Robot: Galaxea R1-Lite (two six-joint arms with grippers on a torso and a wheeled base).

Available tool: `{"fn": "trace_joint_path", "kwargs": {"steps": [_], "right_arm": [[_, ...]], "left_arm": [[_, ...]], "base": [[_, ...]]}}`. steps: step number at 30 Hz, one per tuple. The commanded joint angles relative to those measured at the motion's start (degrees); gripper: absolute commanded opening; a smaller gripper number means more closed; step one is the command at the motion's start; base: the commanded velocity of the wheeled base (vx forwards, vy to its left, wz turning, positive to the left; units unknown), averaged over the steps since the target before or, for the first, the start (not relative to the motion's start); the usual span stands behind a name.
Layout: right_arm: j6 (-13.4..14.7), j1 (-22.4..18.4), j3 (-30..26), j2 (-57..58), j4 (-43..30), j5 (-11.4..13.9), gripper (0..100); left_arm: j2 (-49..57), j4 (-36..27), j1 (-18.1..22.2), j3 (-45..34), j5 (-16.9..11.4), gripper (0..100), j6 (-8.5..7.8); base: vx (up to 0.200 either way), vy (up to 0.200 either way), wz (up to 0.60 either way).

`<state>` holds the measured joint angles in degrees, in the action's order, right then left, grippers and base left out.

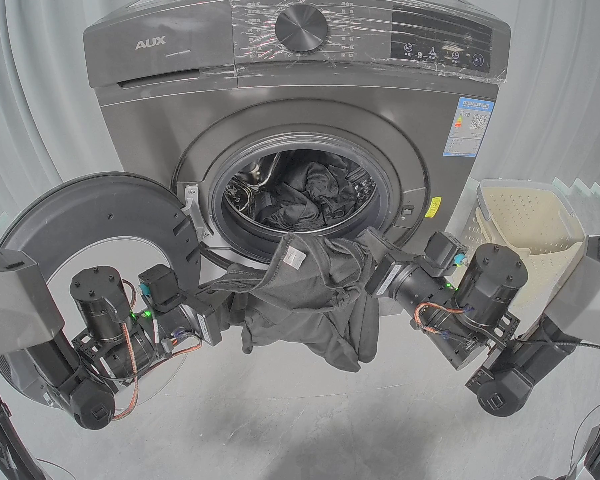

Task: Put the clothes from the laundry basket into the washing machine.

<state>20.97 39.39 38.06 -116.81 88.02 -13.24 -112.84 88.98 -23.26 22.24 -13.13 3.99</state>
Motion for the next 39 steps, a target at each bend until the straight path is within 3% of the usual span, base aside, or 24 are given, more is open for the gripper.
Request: {"fn": "trace_joint_path", "kwargs": {"steps": [1, 8, 9, 31, 39], "right_arm": [[-0.14, 0.34, -0.79, -1.84, 0.23, 0.14, 0], [-0.14, 0.43, -0.18, -3.34, 0.31, 0.23, 0], [-0.14, 0.25, -0.18, -3.69, 0.31, 0.23, 100], [-2.60, 2.18, -0.97, -12.04, 0.31, 0.58, 100], [-3.83, 4.65, -5.63, -11.95, 0.31, 2.43, 100]], "left_arm": [[1.04, 0.14, 0.06, 0.09, -0.05, 0, 0.06], [1.13, 0.14, -0.73, 0.09, 0.03, 0, -0.12], [1.04, 0.14, -0.82, 0.18, -0.05, 0, -0.03], [1.04, 0.05, -2.05, 0.97, 0.03, 0, -0.12], [0.95, 0.05, -1.96, 1.58, 0.56, 0, -0.12]], "base": [[0.000, 0.000, 0.00], [0.000, 0.000, 0.00], [0.000, 0.000, 0.00], [0.000, 0.000, 0.00], [0.000, 0.000, 0.00]]}}
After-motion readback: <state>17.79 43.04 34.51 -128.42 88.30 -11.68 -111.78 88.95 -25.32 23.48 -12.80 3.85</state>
